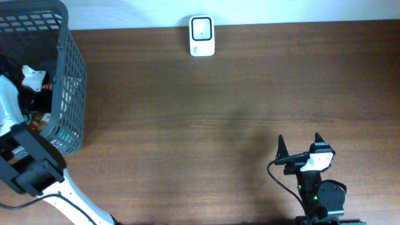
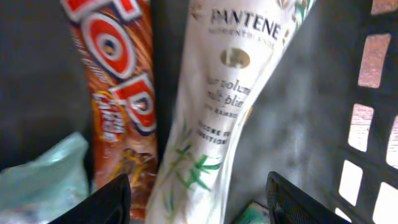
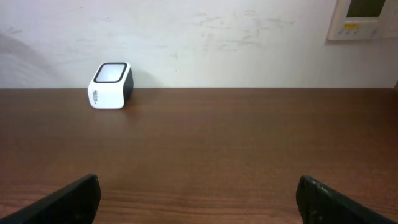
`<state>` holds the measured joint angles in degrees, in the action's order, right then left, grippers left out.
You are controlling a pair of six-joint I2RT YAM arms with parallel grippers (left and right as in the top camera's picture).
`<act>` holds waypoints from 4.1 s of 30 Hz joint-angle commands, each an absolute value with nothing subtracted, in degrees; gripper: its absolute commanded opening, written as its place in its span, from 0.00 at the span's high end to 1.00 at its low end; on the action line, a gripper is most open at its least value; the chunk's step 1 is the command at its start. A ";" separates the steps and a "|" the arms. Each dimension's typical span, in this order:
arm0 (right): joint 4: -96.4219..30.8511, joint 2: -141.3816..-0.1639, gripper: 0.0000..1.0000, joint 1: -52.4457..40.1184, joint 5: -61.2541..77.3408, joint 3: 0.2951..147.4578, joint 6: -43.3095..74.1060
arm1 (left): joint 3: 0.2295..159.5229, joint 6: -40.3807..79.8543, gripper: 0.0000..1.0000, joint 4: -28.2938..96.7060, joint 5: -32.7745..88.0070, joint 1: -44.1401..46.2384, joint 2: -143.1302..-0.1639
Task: Scan the item barcode
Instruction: 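Grasp the white Pantene tube and lift it out with left gripper, then place the Pantene tube on the table below the scanner, release, then move the left gripper back into the basket toward the red snack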
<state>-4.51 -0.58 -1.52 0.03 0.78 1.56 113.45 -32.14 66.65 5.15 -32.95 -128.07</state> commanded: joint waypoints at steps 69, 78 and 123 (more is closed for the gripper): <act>-4.67 -0.21 0.01 -1.21 -0.27 0.32 1.96 | 86.74 27.55 1.00 32.77 1.61 29.91 -109.21; -4.67 -0.21 0.01 -1.21 -0.27 0.32 1.96 | 84.47 31.92 1.00 29.34 -1.69 30.00 -113.78; -4.67 -0.21 0.01 -1.21 -0.27 0.32 1.96 | 93.82 -8.05 0.21 35.59 -9.91 -33.26 -92.05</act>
<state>-4.51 -0.58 -1.52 0.01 0.78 1.52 94.06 4.08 35.46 -9.58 -33.61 -87.74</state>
